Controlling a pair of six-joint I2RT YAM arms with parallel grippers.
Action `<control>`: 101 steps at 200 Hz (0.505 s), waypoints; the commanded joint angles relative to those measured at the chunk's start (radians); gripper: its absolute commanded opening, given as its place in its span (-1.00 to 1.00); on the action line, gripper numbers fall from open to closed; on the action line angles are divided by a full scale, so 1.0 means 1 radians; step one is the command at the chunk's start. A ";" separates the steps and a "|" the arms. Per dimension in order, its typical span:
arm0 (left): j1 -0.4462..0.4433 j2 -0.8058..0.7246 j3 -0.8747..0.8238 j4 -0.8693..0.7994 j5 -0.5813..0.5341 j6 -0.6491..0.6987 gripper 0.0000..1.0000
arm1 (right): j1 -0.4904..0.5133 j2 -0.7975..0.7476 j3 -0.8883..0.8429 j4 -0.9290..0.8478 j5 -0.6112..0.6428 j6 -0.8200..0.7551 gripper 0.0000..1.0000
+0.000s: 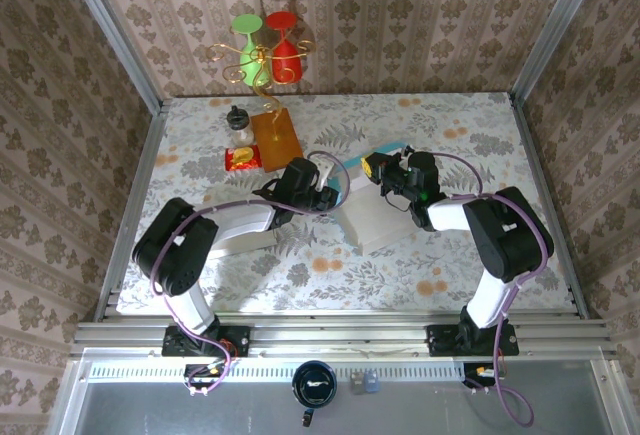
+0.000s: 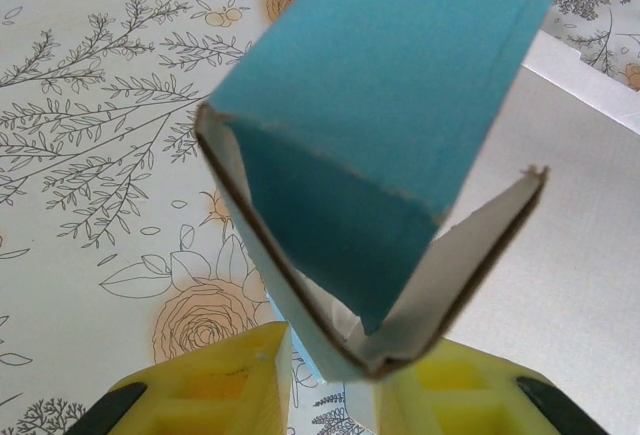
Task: Fold the paper box
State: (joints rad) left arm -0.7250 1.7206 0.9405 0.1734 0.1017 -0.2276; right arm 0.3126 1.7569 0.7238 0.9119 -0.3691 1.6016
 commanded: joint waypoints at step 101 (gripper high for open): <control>0.010 0.050 0.056 0.047 -0.063 -0.114 -0.41 | 0.048 -0.045 -0.017 -0.037 0.082 0.037 -1.00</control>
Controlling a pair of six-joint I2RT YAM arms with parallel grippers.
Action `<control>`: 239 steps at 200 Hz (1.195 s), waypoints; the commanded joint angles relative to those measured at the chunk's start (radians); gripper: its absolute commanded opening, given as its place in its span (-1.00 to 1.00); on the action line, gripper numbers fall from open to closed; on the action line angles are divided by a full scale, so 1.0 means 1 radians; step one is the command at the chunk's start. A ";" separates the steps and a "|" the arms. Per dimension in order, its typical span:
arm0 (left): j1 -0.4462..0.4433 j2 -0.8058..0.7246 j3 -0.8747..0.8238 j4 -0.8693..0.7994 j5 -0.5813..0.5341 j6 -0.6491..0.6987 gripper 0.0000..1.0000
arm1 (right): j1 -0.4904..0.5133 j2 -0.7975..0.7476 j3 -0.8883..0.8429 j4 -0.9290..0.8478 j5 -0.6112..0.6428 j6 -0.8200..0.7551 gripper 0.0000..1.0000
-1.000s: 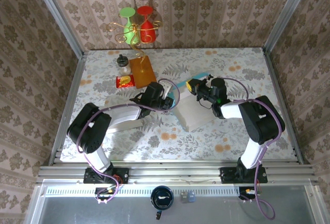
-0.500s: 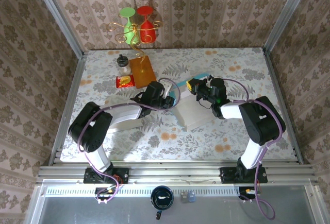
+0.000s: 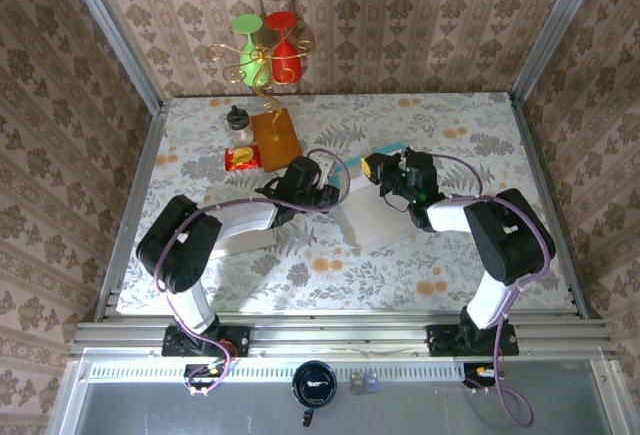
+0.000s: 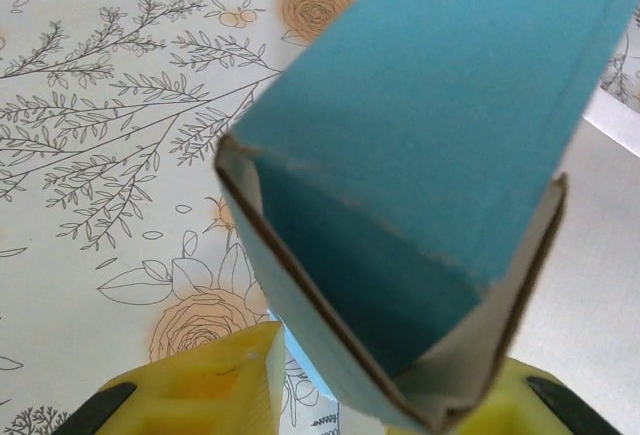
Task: Fold the paper box
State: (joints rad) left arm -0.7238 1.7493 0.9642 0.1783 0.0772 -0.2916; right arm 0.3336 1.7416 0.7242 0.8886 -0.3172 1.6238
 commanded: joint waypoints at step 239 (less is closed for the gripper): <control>-0.057 0.086 0.096 0.014 -0.214 -0.254 -0.75 | 0.111 0.035 -0.085 0.154 0.153 -0.012 -1.00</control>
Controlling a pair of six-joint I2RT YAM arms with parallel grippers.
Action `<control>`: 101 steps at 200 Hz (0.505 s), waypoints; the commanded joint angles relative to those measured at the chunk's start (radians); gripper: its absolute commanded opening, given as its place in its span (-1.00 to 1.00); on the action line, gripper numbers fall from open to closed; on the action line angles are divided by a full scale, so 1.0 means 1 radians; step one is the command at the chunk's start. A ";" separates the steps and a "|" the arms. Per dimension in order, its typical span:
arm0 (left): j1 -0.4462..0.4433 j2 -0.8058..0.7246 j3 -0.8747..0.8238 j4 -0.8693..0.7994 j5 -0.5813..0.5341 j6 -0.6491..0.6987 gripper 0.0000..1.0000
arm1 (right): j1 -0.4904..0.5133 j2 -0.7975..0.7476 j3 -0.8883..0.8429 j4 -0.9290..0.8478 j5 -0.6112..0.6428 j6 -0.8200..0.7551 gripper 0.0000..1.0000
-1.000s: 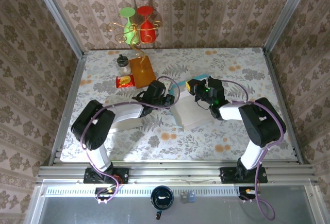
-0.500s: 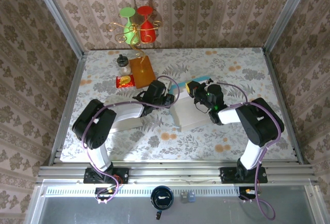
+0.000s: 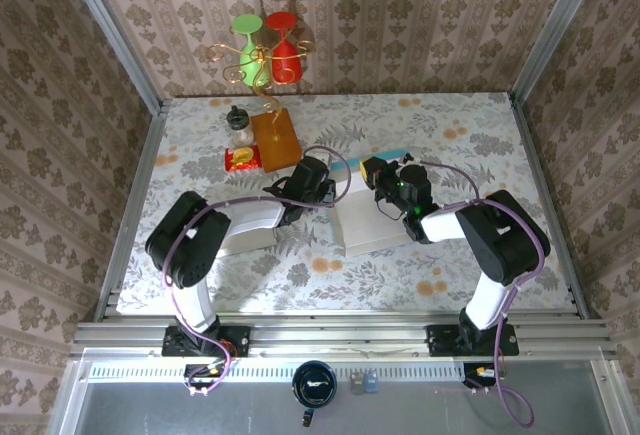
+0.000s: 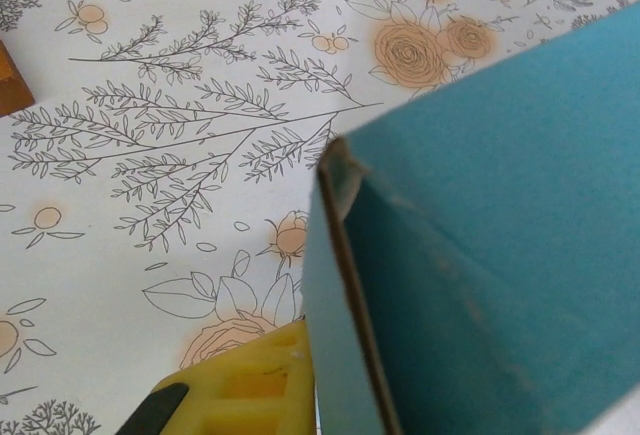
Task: Fold the paper box
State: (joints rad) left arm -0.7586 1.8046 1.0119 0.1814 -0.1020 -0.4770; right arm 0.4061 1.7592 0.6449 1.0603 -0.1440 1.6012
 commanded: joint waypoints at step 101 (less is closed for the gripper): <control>-0.062 0.071 0.118 -0.083 -0.110 -0.079 -0.74 | 0.046 0.018 -0.014 -0.013 -0.006 0.032 -1.00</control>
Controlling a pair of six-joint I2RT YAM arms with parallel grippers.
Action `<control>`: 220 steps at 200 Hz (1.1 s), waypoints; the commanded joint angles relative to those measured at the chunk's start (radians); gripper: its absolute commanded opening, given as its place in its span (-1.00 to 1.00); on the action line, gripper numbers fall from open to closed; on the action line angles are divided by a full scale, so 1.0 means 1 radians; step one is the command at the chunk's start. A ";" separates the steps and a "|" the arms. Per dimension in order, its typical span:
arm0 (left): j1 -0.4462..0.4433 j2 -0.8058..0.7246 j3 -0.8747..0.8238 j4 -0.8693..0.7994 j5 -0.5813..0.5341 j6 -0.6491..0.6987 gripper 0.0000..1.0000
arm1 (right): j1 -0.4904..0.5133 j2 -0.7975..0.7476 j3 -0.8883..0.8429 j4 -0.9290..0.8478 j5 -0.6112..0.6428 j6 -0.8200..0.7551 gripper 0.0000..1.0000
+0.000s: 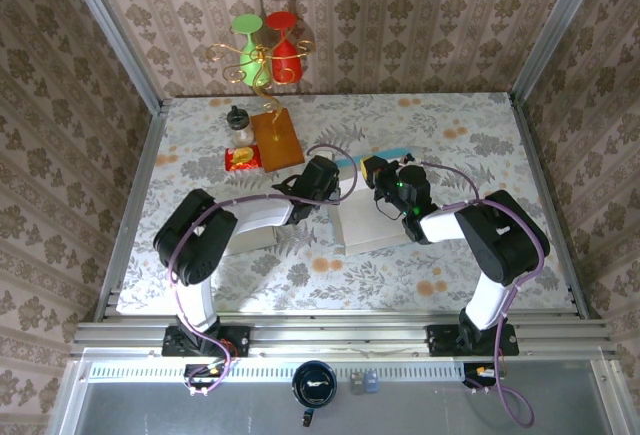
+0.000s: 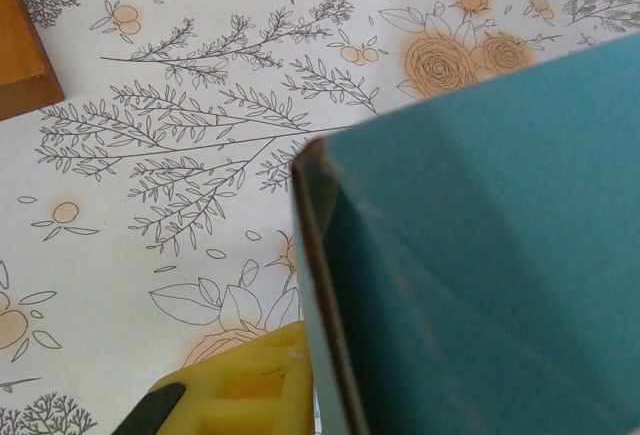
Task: Fold the paper box
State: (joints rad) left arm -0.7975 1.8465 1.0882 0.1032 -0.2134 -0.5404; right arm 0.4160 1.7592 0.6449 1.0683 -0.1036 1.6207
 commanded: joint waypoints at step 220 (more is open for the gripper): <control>-0.002 -0.015 0.066 -0.198 -0.199 0.086 -1.00 | -0.142 -0.398 0.193 -0.912 -0.154 -0.303 0.33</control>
State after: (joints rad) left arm -0.8268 1.8832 1.1908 -0.0795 -0.4011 -0.5419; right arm 0.3233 1.4879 0.7528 0.4763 -0.2188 1.4719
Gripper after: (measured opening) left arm 0.057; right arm 0.626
